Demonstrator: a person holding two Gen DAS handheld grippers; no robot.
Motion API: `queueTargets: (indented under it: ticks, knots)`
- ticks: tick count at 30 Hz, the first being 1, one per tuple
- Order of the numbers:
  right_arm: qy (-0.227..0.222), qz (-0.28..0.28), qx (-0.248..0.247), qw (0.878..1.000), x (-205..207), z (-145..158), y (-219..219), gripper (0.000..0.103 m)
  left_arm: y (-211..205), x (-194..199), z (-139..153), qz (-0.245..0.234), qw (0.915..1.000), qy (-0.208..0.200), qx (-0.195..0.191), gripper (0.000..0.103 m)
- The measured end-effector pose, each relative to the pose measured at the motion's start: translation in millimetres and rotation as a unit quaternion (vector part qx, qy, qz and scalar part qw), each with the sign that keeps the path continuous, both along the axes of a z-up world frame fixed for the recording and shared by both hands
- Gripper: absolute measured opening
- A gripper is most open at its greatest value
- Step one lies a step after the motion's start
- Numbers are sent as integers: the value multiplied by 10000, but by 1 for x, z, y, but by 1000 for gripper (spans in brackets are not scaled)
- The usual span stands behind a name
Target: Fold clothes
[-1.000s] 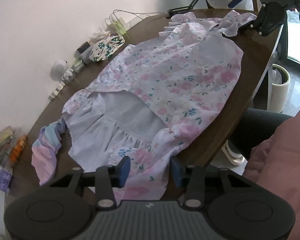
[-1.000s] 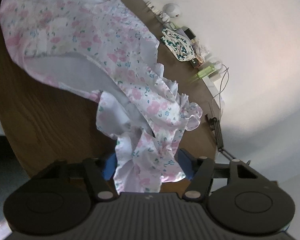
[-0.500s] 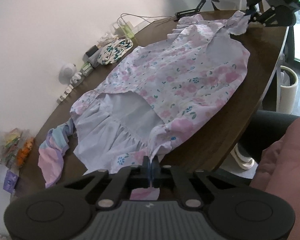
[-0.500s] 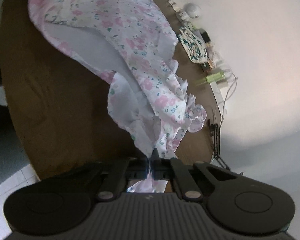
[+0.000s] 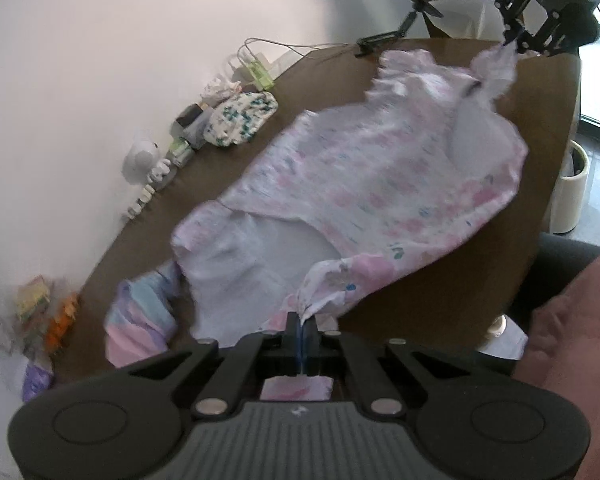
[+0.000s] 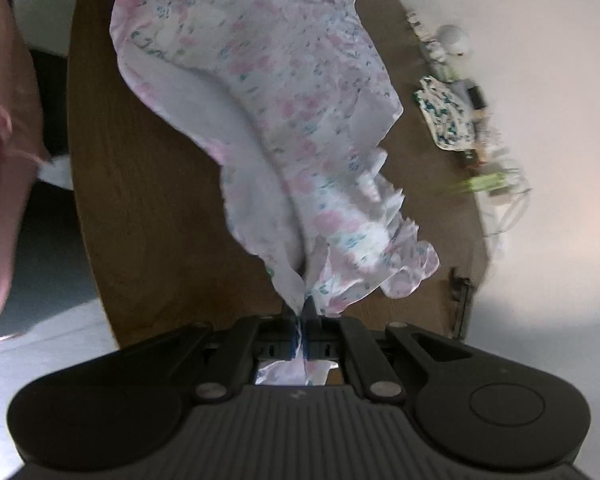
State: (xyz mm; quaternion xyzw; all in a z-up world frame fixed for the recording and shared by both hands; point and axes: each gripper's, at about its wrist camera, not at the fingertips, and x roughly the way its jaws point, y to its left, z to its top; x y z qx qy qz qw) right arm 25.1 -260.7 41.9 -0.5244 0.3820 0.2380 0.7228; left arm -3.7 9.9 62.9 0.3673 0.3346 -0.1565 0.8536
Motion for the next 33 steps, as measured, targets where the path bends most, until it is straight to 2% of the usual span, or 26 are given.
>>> queueTargets:
  ticks: [3, 6, 9, 12, 15, 21, 28, 33]
  knots:
    - [952, -142, 279, 9950, 51, 29, -10, 2, 13, 54, 24, -49, 9993, 364, 69, 0]
    - [1910, -389, 494, 9796, 110, 28, -16, 2, 29, 123, 7, -38, 9924, 1224, 138, 0]
    - [2395, -617, 495, 9677, 147, 9, -15, 2, 33, 179, -20, 63, 9826, 1823, 334, 1]
    - [2692, -724, 558, 9587, 163, -2, -15, 3, 35, 199, -35, -69, 9767, 2123, 308, 3]
    - [2872, -737, 666, 9527, 173, -7, -17, 4, 35, 202, -41, -160, 9738, 2257, 236, 9]
    - [3147, -881, 987, 9399, 188, -8, -29, 5, 43, 204, -44, -145, 9727, 2317, 29, 14]
    - [3405, -914, 1087, 9294, 187, -5, -35, 5, 43, 207, -35, -212, 9753, 2187, -209, 14]
    - [3482, -867, 1213, 9255, 176, 8, -39, 5, 39, 203, -28, -374, 9765, 2105, -252, 11]
